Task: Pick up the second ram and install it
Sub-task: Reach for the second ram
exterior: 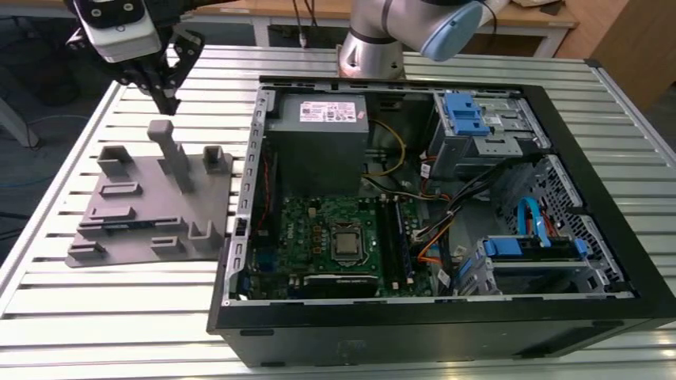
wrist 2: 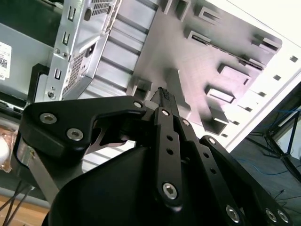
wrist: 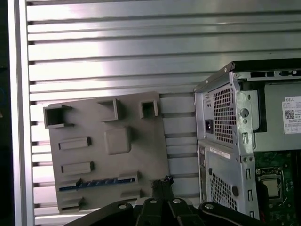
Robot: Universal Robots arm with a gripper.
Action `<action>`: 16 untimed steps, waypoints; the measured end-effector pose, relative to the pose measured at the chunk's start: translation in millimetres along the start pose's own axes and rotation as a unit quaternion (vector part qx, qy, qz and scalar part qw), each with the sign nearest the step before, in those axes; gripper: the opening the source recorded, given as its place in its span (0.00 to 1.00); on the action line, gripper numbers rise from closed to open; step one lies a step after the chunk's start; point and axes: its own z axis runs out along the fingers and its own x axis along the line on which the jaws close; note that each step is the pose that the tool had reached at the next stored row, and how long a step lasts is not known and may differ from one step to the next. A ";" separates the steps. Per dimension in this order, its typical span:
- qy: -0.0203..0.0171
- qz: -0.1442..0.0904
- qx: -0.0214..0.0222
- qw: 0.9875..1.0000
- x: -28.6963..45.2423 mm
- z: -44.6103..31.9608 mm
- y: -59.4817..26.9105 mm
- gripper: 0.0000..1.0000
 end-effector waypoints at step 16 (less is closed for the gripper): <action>0.000 0.000 0.000 1.000 15.7 11.6 -2.7 0.07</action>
